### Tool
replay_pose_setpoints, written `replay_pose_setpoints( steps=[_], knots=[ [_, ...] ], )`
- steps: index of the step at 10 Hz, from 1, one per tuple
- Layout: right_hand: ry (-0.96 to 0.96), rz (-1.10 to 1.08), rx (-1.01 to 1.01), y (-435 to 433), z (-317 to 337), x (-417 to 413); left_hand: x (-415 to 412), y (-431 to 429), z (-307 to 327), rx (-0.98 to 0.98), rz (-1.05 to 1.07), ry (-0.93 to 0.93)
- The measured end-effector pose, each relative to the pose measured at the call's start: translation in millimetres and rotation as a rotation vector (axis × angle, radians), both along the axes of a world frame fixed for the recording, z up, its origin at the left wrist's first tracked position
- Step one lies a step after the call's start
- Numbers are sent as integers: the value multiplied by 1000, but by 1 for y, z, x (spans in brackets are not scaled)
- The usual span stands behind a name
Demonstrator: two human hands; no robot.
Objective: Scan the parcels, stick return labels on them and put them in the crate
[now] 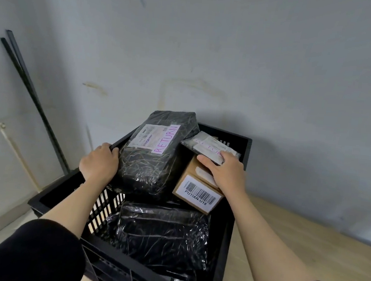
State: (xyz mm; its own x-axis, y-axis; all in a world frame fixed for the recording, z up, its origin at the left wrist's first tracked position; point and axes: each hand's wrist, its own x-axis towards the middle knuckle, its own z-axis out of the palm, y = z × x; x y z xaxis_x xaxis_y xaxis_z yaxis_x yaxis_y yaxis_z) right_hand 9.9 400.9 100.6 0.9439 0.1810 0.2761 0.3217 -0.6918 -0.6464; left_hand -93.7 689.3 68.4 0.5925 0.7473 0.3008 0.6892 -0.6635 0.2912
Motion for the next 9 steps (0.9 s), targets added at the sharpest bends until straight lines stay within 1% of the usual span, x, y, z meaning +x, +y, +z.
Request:
replay_pose_setpoints(
  steps=[2, 3, 4, 5, 6, 7, 8, 9],
  knots=[
    [135, 87, -239, 2, 4, 13, -1, -1, 0, 12, -15, 5],
    [122, 79, -420, 5, 3, 13, -1, -3, 0, 27, -4, 1],
    [57, 124, -486, 8, 2, 10, -2, -5, 0, 37, 6, -5],
    [25, 159, -379, 10, 3, 7, -2, -8, 0, 22, 6, -5],
    [-14, 156, -362, 12, 3, 3, -5, -10, 4, -13, 0, -47],
    [-5, 169, -292, 11, 3, 2, -6, -14, 8, -56, -44, -152],
    [-8, 207, -269, 1, 7, -5, -6, -28, 14, -149, -75, -219],
    [-74, 199, -292, -16, 11, -6, -1, -52, 25, -143, -164, -225]
  ],
)
